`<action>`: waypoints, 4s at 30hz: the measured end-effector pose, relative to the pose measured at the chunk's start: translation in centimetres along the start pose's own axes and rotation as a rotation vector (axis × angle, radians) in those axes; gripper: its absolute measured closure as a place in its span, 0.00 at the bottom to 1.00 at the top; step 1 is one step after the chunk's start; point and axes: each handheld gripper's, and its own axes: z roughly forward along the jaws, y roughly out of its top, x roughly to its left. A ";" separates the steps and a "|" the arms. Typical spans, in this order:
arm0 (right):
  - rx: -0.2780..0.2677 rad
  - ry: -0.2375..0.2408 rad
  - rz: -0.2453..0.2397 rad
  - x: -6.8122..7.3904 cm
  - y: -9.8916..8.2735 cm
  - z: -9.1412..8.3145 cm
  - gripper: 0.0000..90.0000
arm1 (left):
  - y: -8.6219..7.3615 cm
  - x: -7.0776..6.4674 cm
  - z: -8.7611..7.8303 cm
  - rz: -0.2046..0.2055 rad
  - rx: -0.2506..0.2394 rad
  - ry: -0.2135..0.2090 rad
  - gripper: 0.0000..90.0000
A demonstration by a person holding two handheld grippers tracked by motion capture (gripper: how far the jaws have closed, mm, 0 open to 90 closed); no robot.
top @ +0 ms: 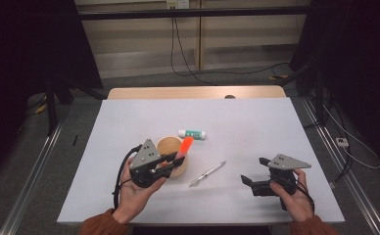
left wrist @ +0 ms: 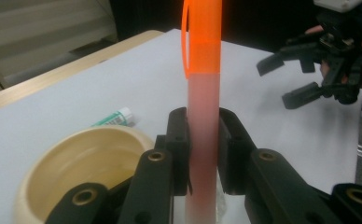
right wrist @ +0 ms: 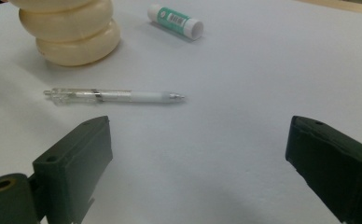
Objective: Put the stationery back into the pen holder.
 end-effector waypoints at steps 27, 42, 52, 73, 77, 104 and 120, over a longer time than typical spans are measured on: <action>-0.054 -0.064 0.056 -1.3 -1.7 -0.9 0.07 | -0.3 5.4 0.9 -0.127 -0.092 0.134 0.86; -0.049 -0.052 0.053 -1.2 -1.9 -0.8 0.06 | -2.6 5.4 2.9 -0.090 -0.050 0.136 0.86; -0.041 -0.037 0.043 -1.0 -1.9 -0.7 0.06 | -3.5 5.2 3.5 -0.101 -0.013 0.105 0.86; -0.031 -0.026 0.043 -0.9 -1.9 -0.5 0.07 | -3.3 4.8 3.2 -0.068 -0.027 0.079 0.58; -0.024 -0.029 0.039 -0.9 -1.9 -0.4 0.07 | -2.8 4.9 2.7 -0.082 -0.040 0.109 0.41; 0.022 0.015 -0.018 0.3 -1.3 0.9 0.10 | -7.3 2.4 -3.6 -0.094 0.060 0.189 0.06; 0.065 0.098 -0.080 1.9 0.0 2.3 0.21 | -9.1 2.2 -3.3 -0.101 0.094 0.176 0.06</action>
